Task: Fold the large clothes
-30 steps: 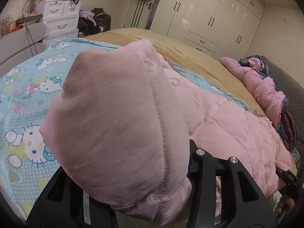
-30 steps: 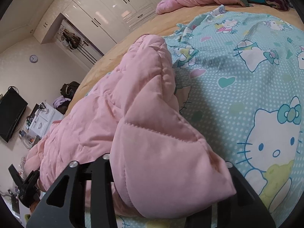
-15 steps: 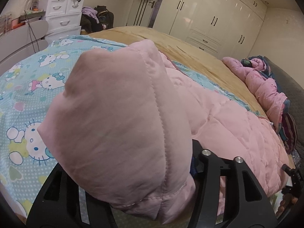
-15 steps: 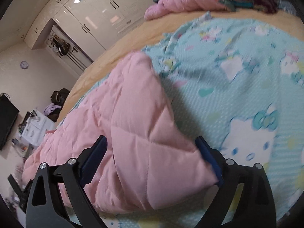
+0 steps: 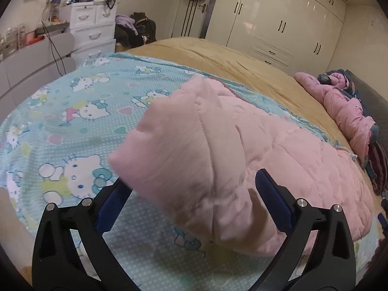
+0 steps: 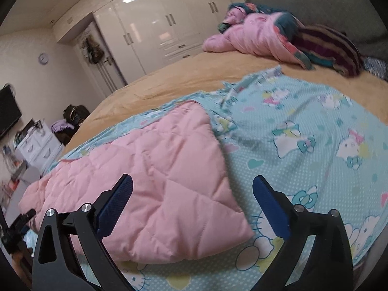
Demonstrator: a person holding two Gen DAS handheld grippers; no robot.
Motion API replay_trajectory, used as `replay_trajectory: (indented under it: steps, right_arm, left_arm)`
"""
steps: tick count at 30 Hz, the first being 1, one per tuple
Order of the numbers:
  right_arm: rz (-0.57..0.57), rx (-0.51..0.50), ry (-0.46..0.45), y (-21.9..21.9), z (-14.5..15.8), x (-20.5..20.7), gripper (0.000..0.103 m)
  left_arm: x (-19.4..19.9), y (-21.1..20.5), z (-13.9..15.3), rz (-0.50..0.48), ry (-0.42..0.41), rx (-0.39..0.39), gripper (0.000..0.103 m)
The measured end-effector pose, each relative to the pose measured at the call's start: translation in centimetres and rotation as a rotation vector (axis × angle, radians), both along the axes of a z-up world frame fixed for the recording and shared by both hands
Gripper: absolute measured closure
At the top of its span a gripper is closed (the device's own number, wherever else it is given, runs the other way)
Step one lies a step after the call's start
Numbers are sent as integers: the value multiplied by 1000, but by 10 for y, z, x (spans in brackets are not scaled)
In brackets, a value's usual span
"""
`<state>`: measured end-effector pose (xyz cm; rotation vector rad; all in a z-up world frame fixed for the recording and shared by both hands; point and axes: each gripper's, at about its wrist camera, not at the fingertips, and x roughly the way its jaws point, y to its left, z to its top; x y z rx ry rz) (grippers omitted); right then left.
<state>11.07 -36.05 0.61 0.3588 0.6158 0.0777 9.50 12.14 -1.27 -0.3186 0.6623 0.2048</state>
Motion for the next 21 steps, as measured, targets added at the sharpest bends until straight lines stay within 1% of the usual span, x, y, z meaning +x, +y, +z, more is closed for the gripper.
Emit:
replay_trajectory:
  steps: [5,9,16,21]
  right_arm:
    - [75,-53,-48,23,22,-14,4]
    - [126,-95,-95,42,39,-30,4]
    - [220,-149,-145,71,60,-63,4]
    - [290,-188,-153,88,60,-87,4]
  left_arm:
    - [-21,-5,18,-5,-46,70,9]
    - [-38,-15,34,-33,-91,100,9]
    - [-72,-37,50,-101,-135,102,9]
    - [-93,-53,55,-145,-149,109,9]
